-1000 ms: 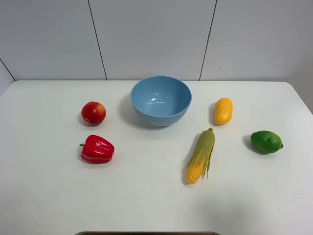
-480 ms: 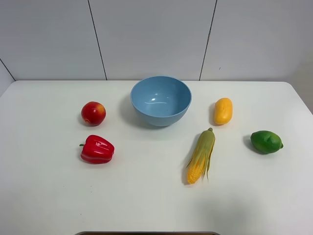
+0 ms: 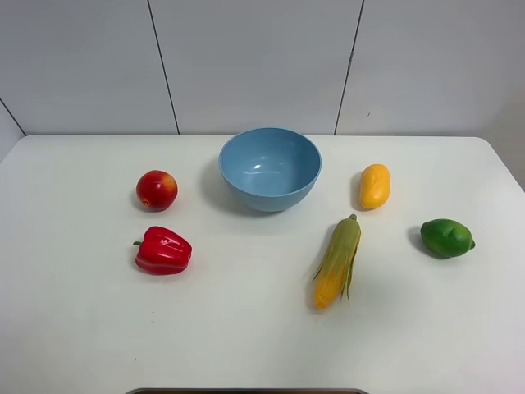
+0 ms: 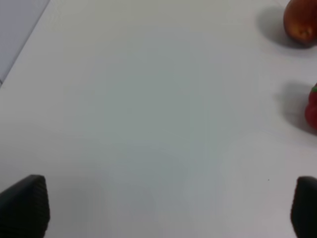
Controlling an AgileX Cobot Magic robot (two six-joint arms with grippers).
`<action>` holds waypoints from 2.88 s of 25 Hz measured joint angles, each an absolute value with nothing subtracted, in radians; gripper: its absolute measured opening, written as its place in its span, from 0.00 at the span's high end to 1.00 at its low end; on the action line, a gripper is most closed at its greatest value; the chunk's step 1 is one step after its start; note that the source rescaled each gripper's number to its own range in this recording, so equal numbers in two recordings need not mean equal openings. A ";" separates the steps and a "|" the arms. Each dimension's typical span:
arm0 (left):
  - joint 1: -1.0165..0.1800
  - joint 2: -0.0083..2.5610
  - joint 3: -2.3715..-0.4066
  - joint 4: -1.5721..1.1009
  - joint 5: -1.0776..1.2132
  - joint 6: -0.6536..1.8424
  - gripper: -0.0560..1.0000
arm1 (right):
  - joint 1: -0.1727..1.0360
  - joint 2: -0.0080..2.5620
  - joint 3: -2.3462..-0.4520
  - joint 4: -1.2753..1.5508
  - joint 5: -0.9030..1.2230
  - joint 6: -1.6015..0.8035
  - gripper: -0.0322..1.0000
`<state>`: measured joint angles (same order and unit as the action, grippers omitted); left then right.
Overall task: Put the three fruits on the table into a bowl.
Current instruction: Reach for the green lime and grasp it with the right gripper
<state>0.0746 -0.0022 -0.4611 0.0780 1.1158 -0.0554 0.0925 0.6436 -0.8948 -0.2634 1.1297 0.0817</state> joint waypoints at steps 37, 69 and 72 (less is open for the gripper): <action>0.075 -0.002 -0.461 0.078 1.116 -0.055 0.00 | -0.097 1.597 -1.093 -0.020 1.003 -0.077 0.24; 0.075 -0.002 -0.461 0.079 1.116 -0.055 0.00 | -0.184 1.928 -1.096 0.138 0.789 -0.262 0.00; 0.075 -0.002 -0.461 0.079 1.116 -0.055 0.00 | -0.184 1.943 -1.096 0.138 0.769 -0.263 0.00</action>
<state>0.0746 -0.0022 -0.4611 0.0789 1.1158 -0.0554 -0.1843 1.9430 -1.0965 0.1378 0.7691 -0.2628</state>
